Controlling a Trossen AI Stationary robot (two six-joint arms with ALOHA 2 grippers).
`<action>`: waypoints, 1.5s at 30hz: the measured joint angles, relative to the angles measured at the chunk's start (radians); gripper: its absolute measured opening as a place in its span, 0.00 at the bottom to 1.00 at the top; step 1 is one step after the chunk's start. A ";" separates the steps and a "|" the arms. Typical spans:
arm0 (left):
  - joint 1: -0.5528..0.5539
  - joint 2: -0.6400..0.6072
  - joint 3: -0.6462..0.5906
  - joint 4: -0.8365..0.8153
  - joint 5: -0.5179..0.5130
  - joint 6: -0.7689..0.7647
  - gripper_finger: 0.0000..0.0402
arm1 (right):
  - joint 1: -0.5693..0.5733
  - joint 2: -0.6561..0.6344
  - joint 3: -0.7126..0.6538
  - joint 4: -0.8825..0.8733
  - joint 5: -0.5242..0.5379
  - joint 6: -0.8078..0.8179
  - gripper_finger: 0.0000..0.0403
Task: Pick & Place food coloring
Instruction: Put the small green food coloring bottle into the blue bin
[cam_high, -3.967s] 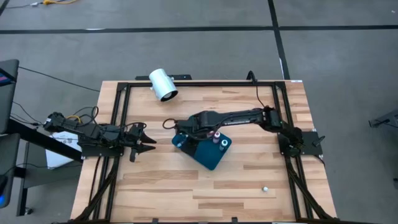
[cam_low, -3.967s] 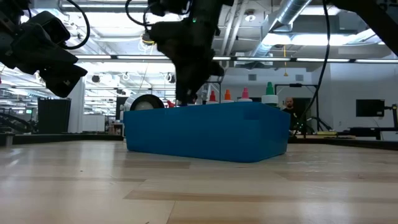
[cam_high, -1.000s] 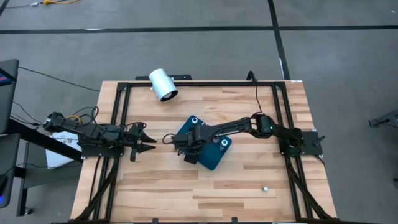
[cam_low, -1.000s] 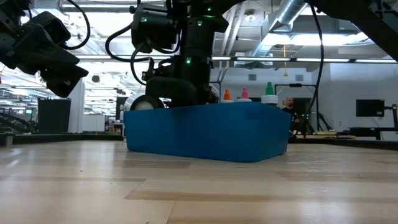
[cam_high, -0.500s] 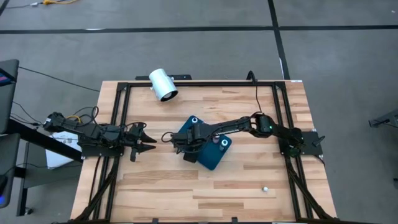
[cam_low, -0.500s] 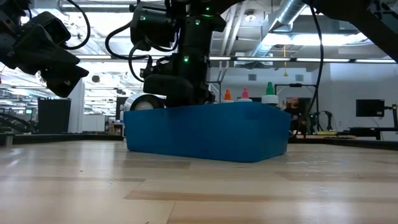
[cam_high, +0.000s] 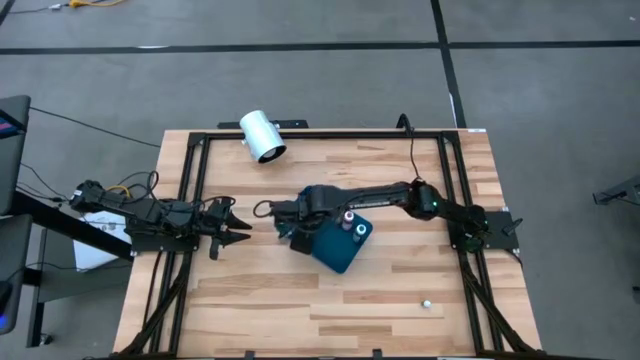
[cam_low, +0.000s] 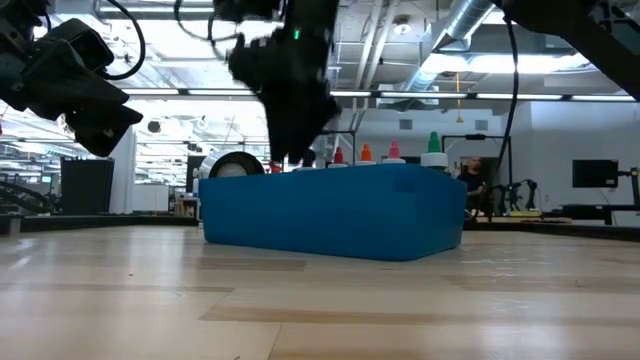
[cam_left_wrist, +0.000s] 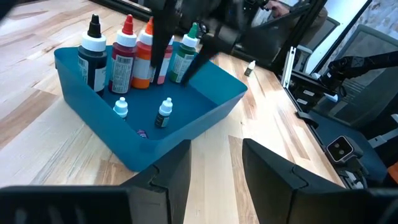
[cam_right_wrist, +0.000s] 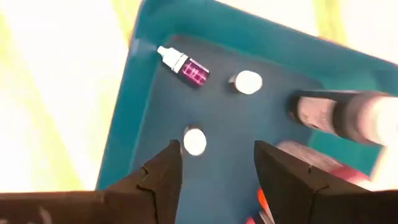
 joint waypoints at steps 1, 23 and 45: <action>0.000 0.000 0.000 0.000 0.000 0.000 0.34 | 0.002 0.000 0.032 -0.035 0.000 0.000 0.45; 0.000 0.001 0.000 0.000 -0.002 0.000 0.34 | 0.140 -0.241 -0.003 -0.199 0.082 0.034 0.35; 0.000 0.001 0.000 0.000 -0.001 -0.111 0.34 | 0.233 -0.258 -0.215 -0.197 0.170 0.095 0.30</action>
